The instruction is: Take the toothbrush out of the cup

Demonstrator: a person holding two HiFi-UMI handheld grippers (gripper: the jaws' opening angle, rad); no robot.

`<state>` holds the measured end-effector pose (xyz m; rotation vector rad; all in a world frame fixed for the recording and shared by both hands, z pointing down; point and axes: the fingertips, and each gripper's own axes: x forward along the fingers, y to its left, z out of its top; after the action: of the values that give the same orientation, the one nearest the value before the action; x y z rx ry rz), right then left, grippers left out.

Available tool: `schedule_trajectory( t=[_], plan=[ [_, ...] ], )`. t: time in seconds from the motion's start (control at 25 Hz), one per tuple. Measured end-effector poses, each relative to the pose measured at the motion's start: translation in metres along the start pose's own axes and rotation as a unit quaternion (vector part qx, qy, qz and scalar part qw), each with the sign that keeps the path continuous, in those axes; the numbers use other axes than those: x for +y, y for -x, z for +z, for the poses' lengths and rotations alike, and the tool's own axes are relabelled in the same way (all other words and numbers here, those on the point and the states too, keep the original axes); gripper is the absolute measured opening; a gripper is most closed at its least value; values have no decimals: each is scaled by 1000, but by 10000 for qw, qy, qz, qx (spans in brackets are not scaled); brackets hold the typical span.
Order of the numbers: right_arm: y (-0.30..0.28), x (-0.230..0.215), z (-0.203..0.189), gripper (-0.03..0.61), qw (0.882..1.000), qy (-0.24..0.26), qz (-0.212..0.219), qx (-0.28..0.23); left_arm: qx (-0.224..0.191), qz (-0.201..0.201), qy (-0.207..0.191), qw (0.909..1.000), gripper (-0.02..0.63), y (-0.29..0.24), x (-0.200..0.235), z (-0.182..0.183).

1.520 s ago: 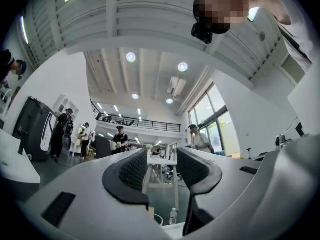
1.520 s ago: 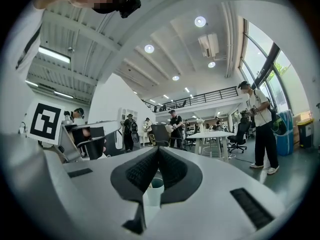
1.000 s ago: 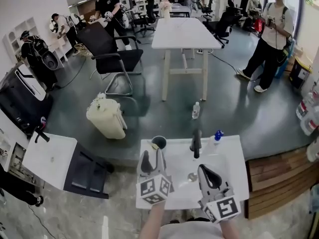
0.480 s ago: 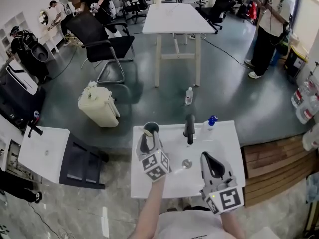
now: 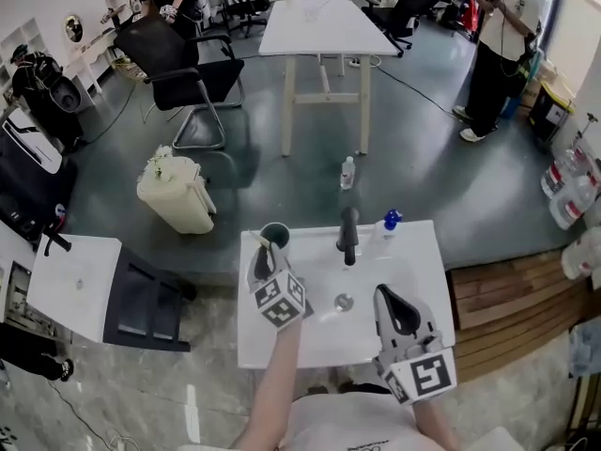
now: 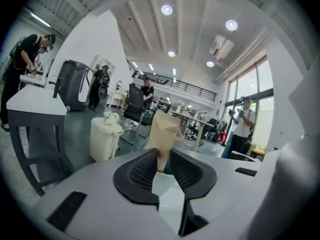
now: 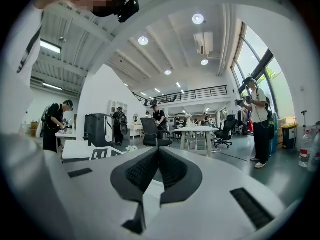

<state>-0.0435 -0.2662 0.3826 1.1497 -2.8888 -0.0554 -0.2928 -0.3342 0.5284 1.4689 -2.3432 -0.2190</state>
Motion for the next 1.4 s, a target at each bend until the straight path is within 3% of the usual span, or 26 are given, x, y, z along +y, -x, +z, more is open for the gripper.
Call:
schedule_trajectory(
  t=[0.56, 0.96, 1.4],
  plan=[
    [8, 6, 2, 12, 9999, 133, -14, 0, -21, -1, -277, 9996, 32, 5, 0, 4],
    [0, 31, 12, 12, 9992, 199, 323, -89, -483, -256, -371, 9978, 26, 39, -8, 48],
    [-9, 57, 20, 12, 9967, 176, 759, -237, -1378, -586, -530, 9873, 25, 99, -27, 126]
  ],
)
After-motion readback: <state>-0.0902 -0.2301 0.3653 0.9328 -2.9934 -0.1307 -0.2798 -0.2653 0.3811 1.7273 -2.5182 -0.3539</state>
